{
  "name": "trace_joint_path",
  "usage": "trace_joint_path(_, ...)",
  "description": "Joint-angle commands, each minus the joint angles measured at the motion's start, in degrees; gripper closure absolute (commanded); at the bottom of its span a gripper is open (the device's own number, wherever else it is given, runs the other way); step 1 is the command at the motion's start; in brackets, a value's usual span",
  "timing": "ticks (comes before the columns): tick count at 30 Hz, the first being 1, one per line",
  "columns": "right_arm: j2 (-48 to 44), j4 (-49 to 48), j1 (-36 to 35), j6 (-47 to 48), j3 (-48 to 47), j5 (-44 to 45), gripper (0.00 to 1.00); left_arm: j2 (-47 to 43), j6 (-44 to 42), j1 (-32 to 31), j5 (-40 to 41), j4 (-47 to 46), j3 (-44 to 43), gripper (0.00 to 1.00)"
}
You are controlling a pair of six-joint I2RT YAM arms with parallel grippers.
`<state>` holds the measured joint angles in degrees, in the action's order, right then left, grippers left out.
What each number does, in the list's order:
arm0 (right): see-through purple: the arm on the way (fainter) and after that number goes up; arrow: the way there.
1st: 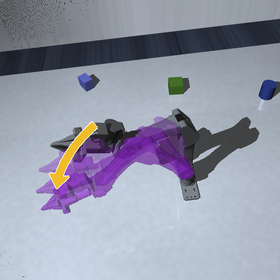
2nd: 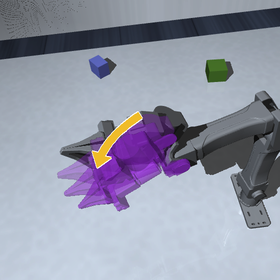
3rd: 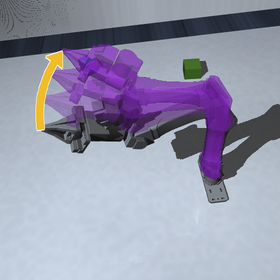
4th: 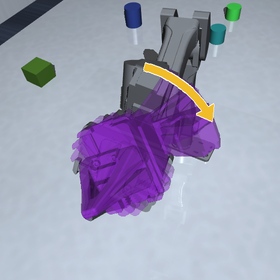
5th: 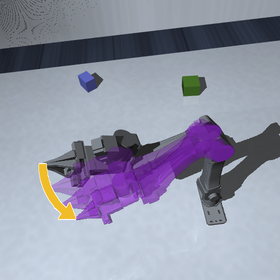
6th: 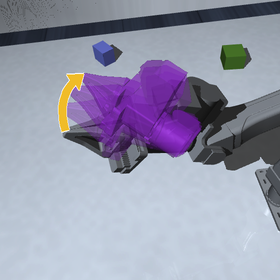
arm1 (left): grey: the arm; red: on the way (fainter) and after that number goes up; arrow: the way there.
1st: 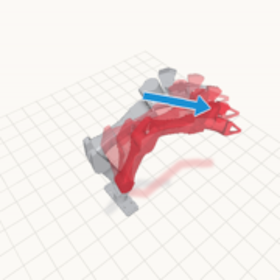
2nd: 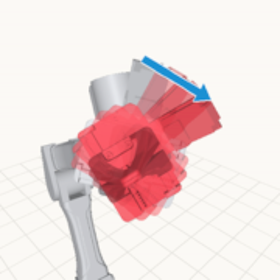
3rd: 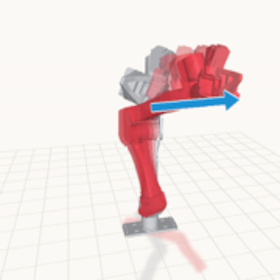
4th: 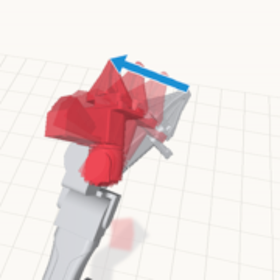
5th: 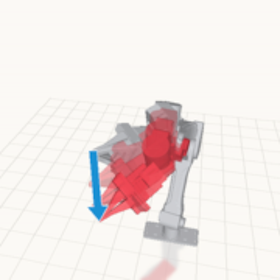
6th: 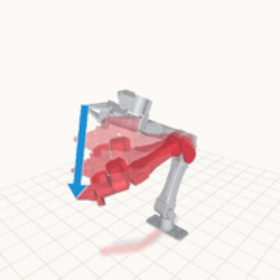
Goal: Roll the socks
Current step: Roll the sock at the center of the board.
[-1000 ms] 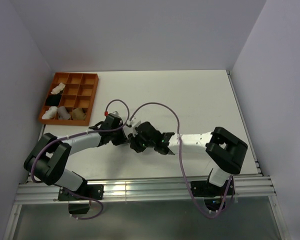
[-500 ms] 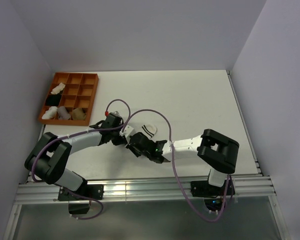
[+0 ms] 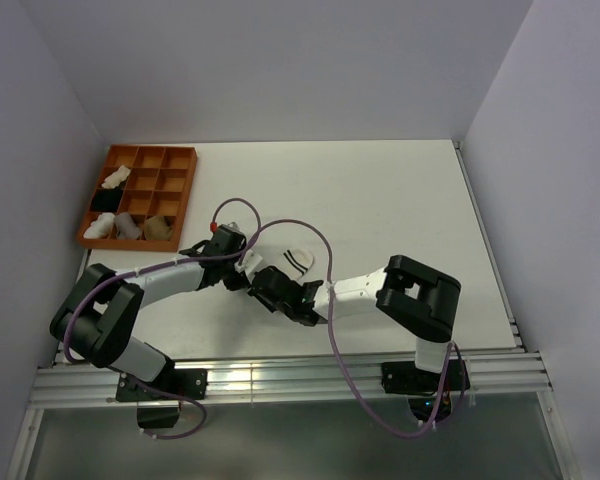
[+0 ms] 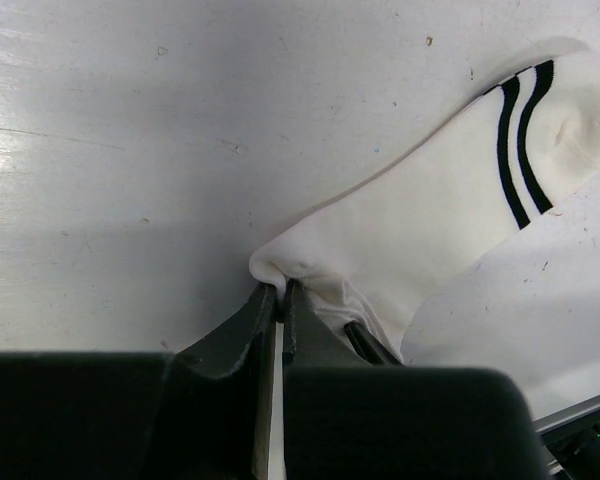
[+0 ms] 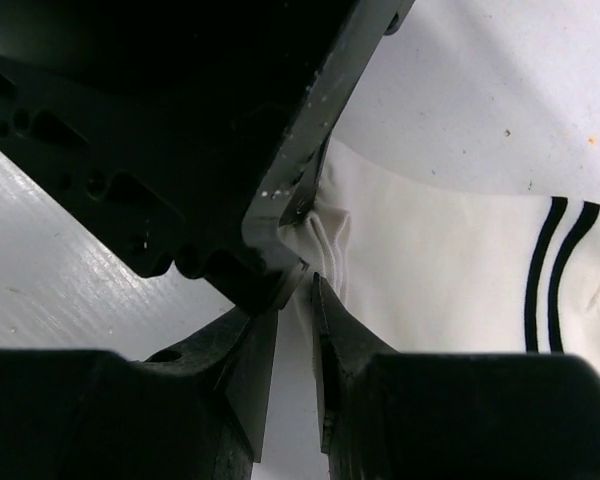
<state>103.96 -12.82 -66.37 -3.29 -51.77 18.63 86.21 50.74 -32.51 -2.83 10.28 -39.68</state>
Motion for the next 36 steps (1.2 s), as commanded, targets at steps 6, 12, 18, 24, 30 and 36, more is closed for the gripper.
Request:
trace_joint_path(6,1.24,2.09,0.98,0.04,-2.63,1.59,0.72,1.94,-0.82,-0.53,0.54,4.92,-0.39,0.99)
trace_joint_path(12,3.43,6.83,0.98,-0.58,-4.3,-1.14,0.72,1.5,-0.29,-0.45,1.07,5.62,-0.66,0.99)
trace_joint_path(18,5.46,12.02,1.5,-3.65,-4.66,-0.53,0.71,-0.25,1.29,-0.53,1.77,5.8,0.04,0.99)
trace_joint_path(24,7.39,16.68,3.26,-5.85,-4.92,-0.7,0.75,-1.84,1.99,-0.36,2.13,6.24,-0.13,0.98)
trace_joint_path(30,8.28,18.53,4.23,-6.2,-4.66,-2.55,1.0,-4.12,2.87,0.69,2.57,6.33,0.22,0.93)
trace_joint_path(36,2.93,15.11,9.31,-7.08,-1.15,-13.17,1.0,-7.89,4.45,1.66,4.57,6.5,1.27,0.77)
